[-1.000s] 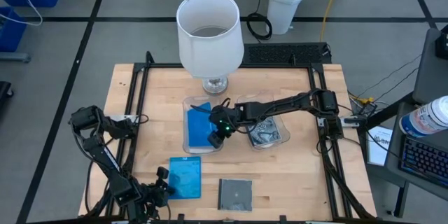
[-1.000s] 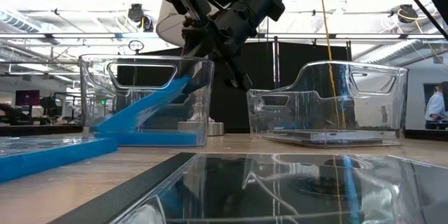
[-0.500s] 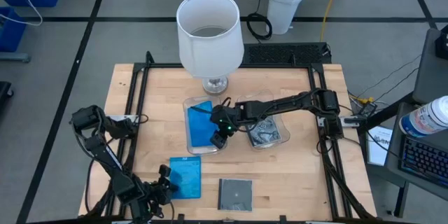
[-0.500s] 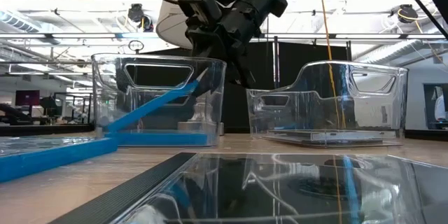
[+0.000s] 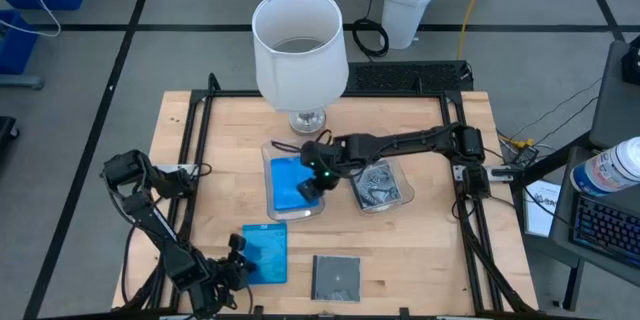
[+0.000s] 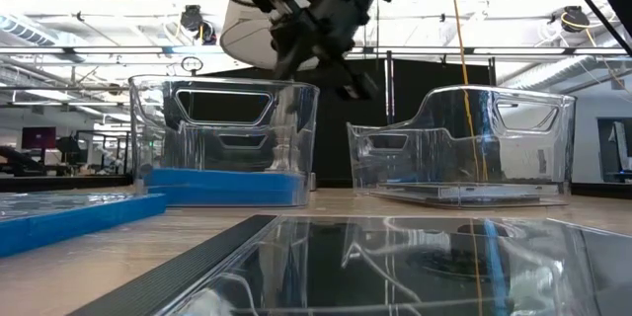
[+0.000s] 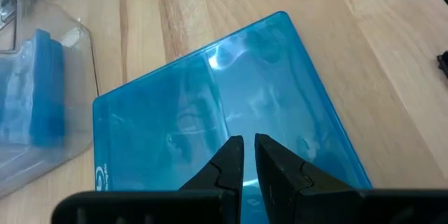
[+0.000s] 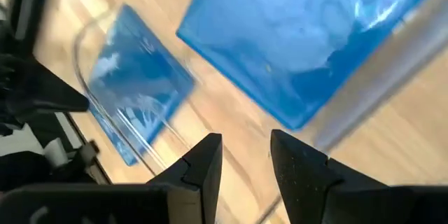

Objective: Pick & place jewel cases by type
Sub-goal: Put the black CD case into the right transparent bin

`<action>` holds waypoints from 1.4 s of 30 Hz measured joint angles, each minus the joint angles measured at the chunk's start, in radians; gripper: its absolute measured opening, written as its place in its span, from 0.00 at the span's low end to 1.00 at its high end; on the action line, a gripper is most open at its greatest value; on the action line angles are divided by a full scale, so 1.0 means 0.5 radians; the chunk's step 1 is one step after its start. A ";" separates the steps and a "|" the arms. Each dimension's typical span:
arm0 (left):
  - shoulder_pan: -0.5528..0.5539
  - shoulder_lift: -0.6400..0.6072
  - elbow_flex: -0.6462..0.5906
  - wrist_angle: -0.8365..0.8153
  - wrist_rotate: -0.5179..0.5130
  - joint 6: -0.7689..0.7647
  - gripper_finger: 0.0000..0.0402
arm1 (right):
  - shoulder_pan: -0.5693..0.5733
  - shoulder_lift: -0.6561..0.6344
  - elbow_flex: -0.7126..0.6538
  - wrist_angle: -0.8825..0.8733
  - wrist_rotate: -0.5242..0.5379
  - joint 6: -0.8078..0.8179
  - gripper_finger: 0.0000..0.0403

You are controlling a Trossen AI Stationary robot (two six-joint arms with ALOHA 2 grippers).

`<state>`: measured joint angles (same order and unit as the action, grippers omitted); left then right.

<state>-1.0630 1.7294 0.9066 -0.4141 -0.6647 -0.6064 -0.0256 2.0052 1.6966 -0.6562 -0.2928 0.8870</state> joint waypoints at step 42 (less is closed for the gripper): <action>0.427 -0.015 0.065 0.318 0.519 0.418 0.12 | 1.348 -0.563 -1.221 1.879 1.321 -1.301 0.00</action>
<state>-0.8495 1.7218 0.9391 -0.2553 -0.4053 -0.3975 0.6485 1.7239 1.0862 0.2835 0.3676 0.2365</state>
